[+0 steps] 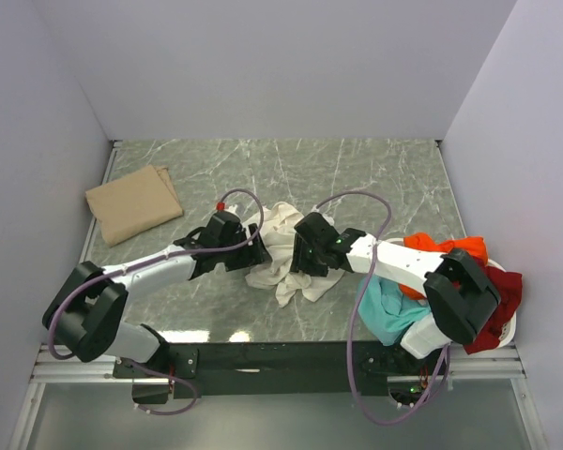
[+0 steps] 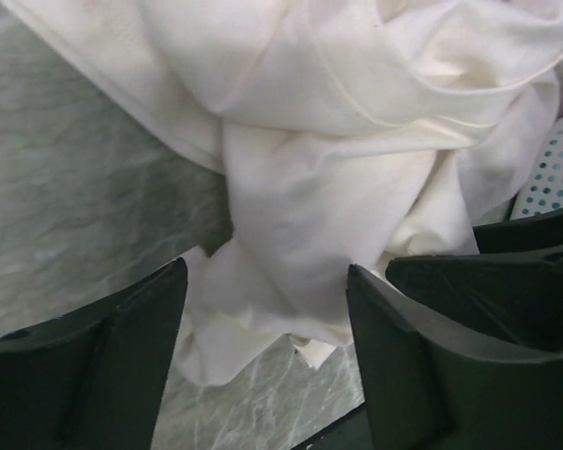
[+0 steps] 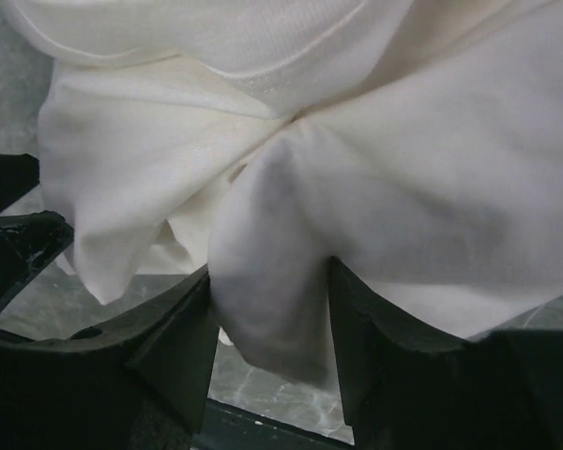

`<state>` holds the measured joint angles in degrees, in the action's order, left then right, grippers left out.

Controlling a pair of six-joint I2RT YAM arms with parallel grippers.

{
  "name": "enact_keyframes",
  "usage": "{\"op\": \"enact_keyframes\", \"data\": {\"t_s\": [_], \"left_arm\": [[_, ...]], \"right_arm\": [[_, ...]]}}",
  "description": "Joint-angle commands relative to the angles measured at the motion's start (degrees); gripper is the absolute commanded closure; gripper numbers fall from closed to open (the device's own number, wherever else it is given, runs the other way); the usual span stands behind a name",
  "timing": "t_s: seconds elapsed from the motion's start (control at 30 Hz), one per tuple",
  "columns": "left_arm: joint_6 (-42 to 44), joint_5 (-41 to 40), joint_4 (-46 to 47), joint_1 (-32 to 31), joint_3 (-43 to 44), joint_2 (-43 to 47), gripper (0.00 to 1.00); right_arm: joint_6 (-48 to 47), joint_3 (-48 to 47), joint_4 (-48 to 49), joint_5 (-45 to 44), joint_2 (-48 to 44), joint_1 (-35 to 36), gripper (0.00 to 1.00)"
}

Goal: Fold and stack the t-shirts
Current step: Flatten the tshirt out

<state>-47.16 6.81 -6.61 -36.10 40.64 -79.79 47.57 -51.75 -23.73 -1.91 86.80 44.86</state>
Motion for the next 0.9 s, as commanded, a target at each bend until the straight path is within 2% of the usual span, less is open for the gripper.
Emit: {"op": "enact_keyframes", "data": {"t_s": [0.0, 0.1, 0.13, 0.2, 0.23, 0.3, 0.33, 0.43, 0.6, 0.73, 0.87], "left_arm": [[-1.62, 2.33, 5.46, -0.82, 2.34, -0.8, 0.27], [-2.32, 3.73, 8.0, -0.91, 2.51, -2.21, 0.37], [-2.5, 4.35, 8.54, -0.91, 2.6, -2.82, 0.38], [-2.94, 6.63, 10.47, -0.91, 3.04, -4.84, 0.47], [-3.64, 7.42, 11.44, -0.91, 3.13, -5.55, 0.51], [-4.43, 9.96, 13.9, -0.91, 3.3, -7.65, 0.65], [-4.61, 10.94, 14.25, -0.82, 3.65, -8.27, 0.82], [-2.69, 8.5, 9.7, -0.21, 7.77, -8.28, 1.0], [0.57, 3.83, -0.57, 5.06, 15.07, 1.97, 1.0], [1.97, 4.61, -6.55, 11.99, 18.41, 10.43, 1.0], [3.65, 2.26, -13.93, 15.87, 21.49, 17.63, 1.0]], "right_arm": [[0.59, -2.92, -0.53, -3.0, -2.07, 0.31, 0.49], [0.59, -3.27, -2.64, -4.85, -3.74, 0.4, 0.58], [0.59, -3.36, -3.51, -5.2, -4.18, 0.32, 0.66], [0.59, -3.27, -4.48, -6.34, -5.76, 0.31, 0.76], [0.59, -3.27, -5.53, -6.7, -6.29, 0.31, 0.85], [0.51, -3.88, -7.03, -7.84, -8.22, 0.14, 0.92], [0.07, -4.67, -8.78, -9.15, -9.62, 0.05, 0.97], [-1.16, -6.87, -13.25, -12.14, -12.96, -1.53, 1.0], [-5.37, -14.51, -19.77, -15.31, -19.91, -6.53, 1.0], [-9.16, -22.14, -21.62, -19.96, -27.1, -8.03, 1.0], [-12.41, -27.35, -21.36, -25.68, -32.3, -8.3, 1.0]]}}
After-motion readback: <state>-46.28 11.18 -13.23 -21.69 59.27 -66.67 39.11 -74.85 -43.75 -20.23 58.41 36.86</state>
